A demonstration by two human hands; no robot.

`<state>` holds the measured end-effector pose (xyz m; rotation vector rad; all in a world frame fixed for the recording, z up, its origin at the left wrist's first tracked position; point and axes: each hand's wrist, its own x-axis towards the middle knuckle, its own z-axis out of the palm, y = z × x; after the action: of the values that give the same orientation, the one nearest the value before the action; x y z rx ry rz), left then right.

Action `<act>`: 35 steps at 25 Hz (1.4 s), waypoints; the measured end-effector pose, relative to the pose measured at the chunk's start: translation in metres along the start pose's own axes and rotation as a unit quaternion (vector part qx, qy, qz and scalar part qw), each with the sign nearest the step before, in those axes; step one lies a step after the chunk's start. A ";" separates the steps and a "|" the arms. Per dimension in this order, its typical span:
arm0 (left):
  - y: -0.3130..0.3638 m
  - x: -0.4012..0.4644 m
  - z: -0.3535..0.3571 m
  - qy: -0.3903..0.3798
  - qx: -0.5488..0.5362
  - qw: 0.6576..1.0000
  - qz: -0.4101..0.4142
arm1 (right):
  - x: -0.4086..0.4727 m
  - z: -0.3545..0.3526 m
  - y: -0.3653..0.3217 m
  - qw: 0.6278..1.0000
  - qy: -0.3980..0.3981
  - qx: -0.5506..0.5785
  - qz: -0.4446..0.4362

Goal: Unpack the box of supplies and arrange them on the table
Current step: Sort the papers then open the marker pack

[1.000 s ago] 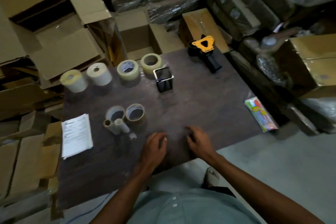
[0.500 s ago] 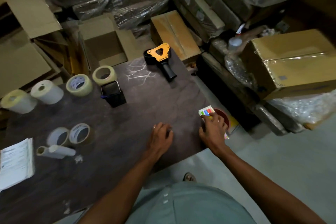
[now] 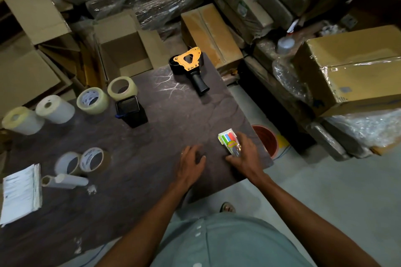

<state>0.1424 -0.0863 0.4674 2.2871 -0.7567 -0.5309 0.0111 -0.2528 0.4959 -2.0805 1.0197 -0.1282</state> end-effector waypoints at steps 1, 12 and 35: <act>0.007 0.000 0.000 -0.005 -0.092 0.994 -0.051 | 0.000 0.001 -0.006 0.999 0.001 0.046 0.012; 0.029 -0.005 -0.029 -0.104 -0.529 0.791 -0.289 | -0.012 0.016 -0.069 0.928 -0.131 0.328 0.121; 0.018 0.001 -0.075 -0.014 -0.538 0.816 -0.213 | -0.010 0.025 -0.083 0.962 -0.151 0.227 -0.006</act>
<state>0.1777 -0.0632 0.5321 1.3271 0.1226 -0.9017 0.0661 -0.2009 0.5395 -1.6260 0.7117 -0.0420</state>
